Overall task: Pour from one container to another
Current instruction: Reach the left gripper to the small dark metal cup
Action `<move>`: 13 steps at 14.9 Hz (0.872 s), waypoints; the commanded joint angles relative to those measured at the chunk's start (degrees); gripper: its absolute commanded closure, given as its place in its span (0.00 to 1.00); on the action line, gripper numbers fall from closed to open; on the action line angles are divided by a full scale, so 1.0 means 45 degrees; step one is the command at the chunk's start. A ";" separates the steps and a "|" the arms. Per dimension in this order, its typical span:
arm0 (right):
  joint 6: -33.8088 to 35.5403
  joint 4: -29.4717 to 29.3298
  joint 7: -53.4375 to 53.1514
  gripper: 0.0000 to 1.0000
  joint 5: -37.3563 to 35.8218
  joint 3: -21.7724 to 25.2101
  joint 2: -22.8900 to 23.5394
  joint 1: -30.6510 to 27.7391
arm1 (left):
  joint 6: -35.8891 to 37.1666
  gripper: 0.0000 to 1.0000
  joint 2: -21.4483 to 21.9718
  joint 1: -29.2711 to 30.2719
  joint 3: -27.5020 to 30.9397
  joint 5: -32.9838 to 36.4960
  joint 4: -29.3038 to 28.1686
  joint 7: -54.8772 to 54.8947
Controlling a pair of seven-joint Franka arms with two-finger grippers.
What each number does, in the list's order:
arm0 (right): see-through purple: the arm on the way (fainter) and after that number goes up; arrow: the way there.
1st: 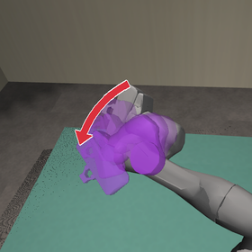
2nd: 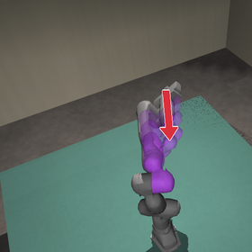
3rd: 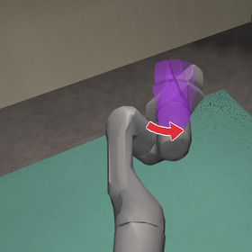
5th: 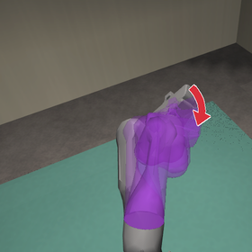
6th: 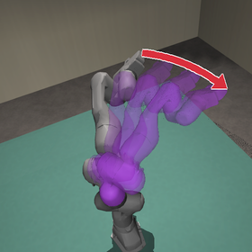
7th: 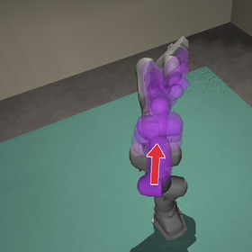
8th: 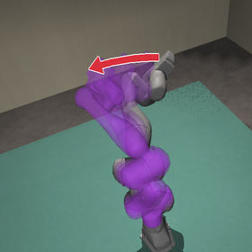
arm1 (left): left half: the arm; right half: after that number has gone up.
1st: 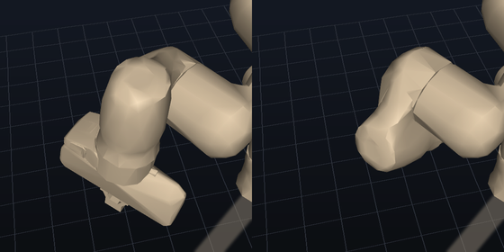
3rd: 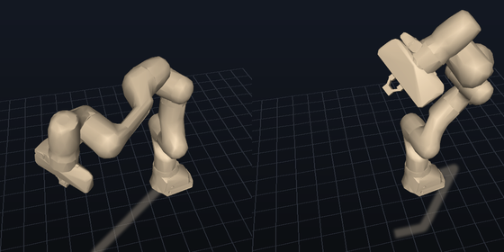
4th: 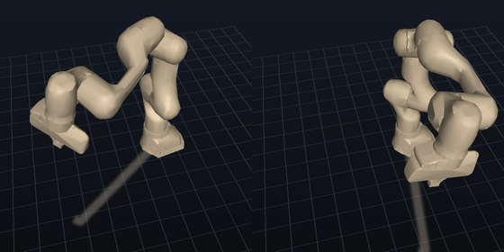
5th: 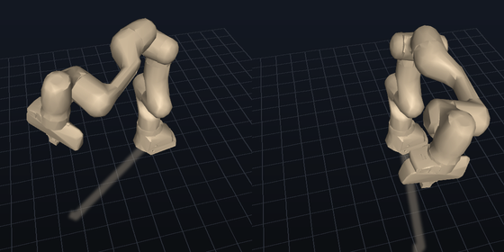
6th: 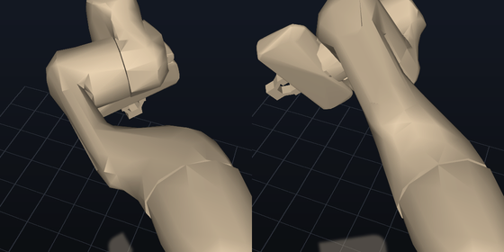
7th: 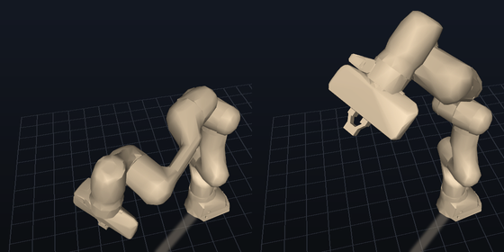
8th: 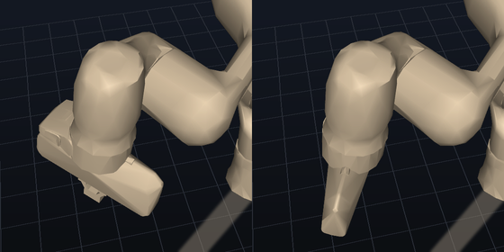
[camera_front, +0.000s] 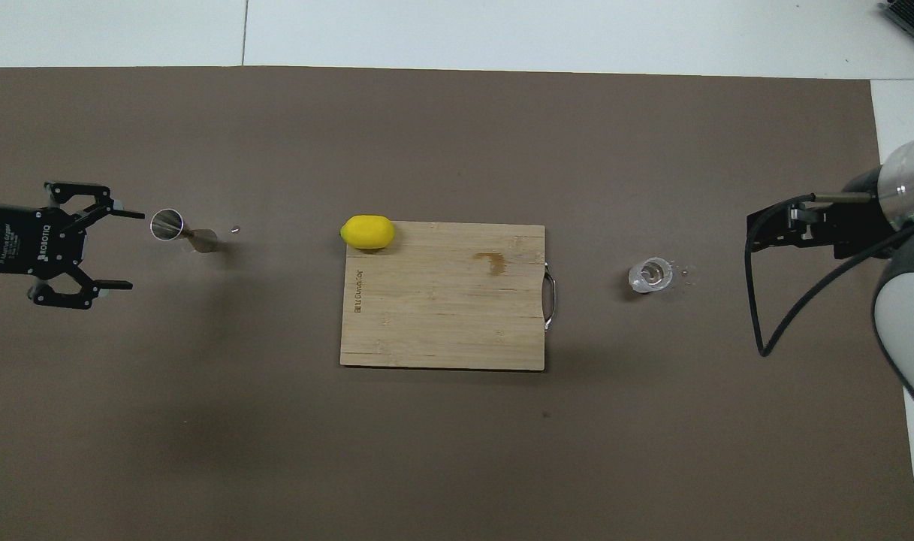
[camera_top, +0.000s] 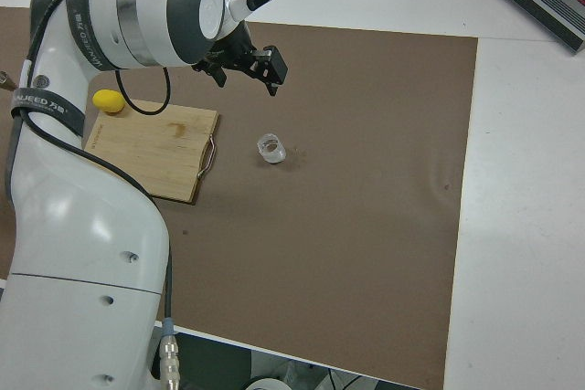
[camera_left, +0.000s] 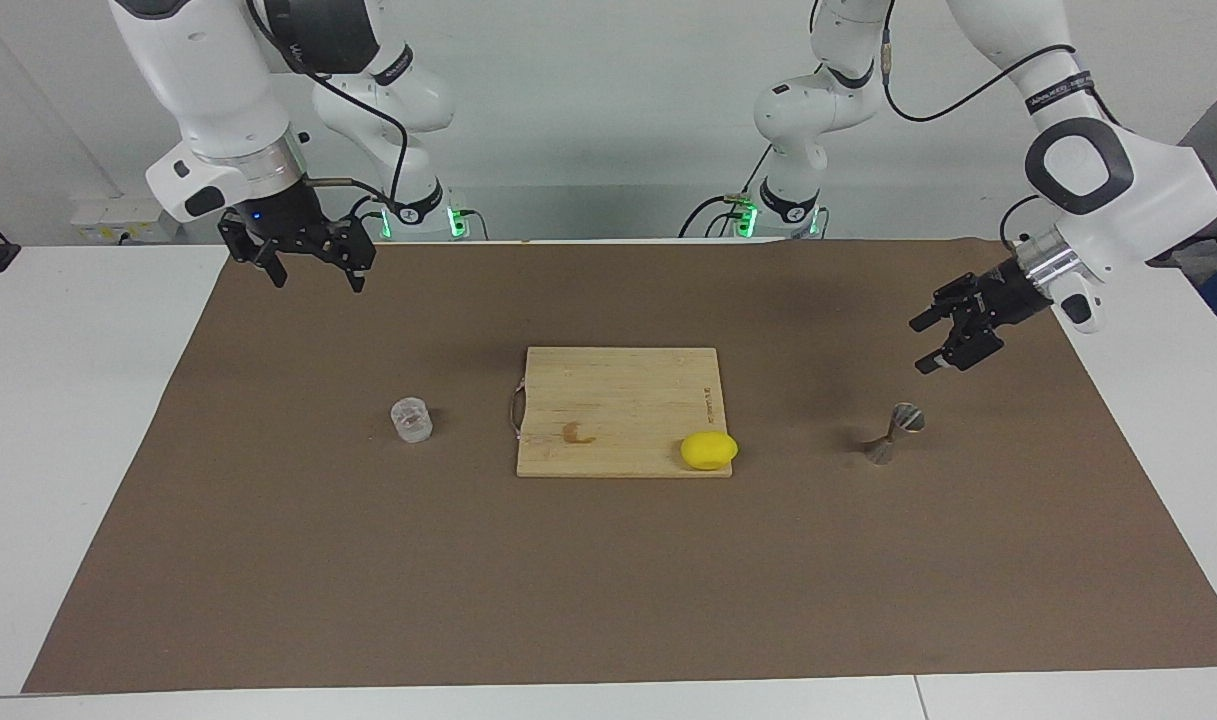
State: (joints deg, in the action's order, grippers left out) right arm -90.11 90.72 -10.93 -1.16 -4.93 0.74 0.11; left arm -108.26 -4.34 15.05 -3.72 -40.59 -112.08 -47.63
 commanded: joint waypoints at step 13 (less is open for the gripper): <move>0.0240 -0.0199 0.0242 0.00 -0.0035 -0.0134 0.0032 -0.0220 | -0.4886 0.00 0.0593 0.0524 -0.0130 -0.9669 -0.4722 -0.1994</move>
State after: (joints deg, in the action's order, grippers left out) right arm -90.11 90.72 -10.93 -1.16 -4.93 0.74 0.11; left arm -127.83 -3.10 18.27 -4.06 -81.58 -131.40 -55.72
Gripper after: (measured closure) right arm 0.000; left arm 0.000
